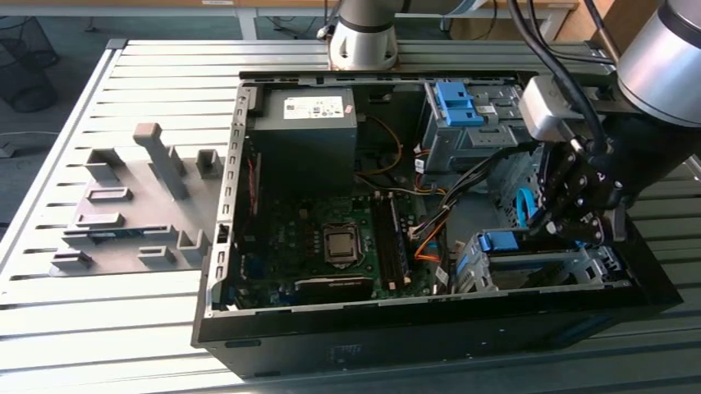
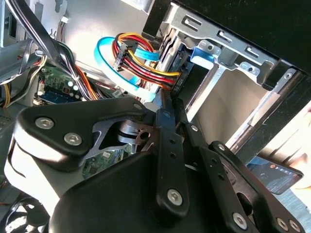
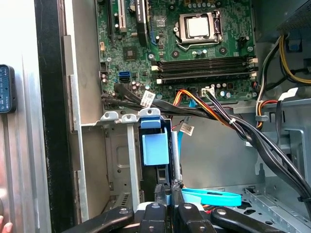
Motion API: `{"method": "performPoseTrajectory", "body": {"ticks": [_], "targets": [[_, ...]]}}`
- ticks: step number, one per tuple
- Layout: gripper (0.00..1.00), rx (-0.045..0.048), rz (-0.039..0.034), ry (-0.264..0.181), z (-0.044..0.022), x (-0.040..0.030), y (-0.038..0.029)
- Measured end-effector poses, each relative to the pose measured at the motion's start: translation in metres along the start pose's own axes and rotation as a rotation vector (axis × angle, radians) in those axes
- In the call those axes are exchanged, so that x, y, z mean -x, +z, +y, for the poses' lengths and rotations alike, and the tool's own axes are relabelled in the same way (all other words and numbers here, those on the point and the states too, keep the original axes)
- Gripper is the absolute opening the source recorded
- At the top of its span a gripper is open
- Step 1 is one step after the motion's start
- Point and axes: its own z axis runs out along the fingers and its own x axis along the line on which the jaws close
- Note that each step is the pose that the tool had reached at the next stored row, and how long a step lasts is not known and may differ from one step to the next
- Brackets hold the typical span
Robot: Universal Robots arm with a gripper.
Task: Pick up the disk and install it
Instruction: 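Insert the second disk wire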
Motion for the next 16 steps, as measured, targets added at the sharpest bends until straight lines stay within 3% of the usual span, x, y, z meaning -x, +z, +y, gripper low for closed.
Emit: {"method": "performPoseTrajectory", "body": {"ticks": [8, 9, 10, 14, 16], "targets": [[0.17, 0.0, -0.003, 0.0, -0.0004, 0.0001, 0.0007], [0.17, 0.0002, -0.0032, 0.0, -0.0004, 0.0, -0.001], [0.23, 0.0004, -0.0026, 0.0, -0.0003, 0.0, -0.0047], [0.23, 0.0016, -0.0018, 0.0, 0.0001, -0.0001, -0.0182], [0.23, 0.0018, -0.0022, 0.0, 0.0001, 0.0, -0.0186]]}}
